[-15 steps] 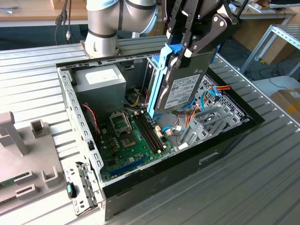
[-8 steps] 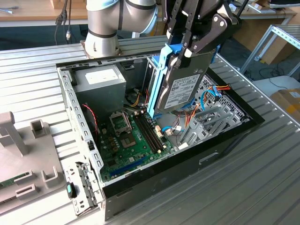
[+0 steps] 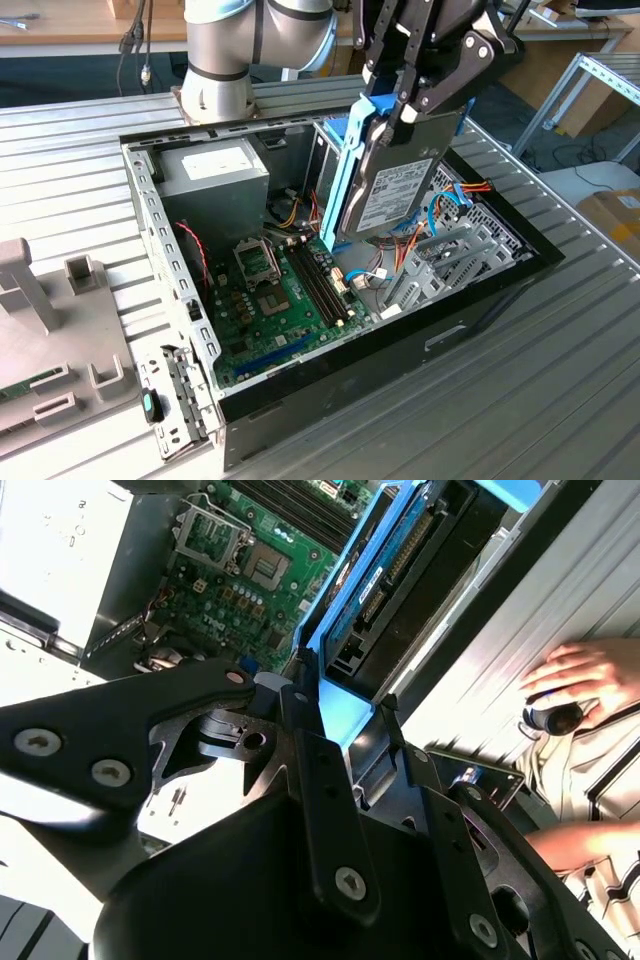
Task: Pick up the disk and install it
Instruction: 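Pick up the disk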
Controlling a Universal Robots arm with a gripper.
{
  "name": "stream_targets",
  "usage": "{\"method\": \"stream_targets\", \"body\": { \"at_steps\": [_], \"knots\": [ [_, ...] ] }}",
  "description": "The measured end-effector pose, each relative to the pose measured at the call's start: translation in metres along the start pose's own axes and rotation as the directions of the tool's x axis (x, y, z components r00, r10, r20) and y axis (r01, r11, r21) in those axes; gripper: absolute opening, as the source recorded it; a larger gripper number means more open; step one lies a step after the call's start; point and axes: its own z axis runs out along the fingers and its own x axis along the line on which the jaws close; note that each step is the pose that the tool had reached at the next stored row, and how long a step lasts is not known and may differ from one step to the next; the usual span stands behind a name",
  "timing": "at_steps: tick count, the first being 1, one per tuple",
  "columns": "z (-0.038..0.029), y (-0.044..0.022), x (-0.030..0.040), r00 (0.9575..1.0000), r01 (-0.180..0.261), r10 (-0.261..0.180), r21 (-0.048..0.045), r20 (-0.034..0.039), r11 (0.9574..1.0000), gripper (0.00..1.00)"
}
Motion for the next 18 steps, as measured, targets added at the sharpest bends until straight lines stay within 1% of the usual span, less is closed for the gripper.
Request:
{"method": "stream_targets", "body": {
  "at_steps": [9, 18],
  "knots": [
    [0.0000, -0.0063, 0.0008, 1.0000, 0.000, 0.000, 0.0000, -0.0025, 1.0000, 0.36],
    [0.0000, -0.0074, 0.0008, 1.0000, 0.000, 0.000, -0.0001, -0.0025, 1.0000, 0.36]
  ]
}}
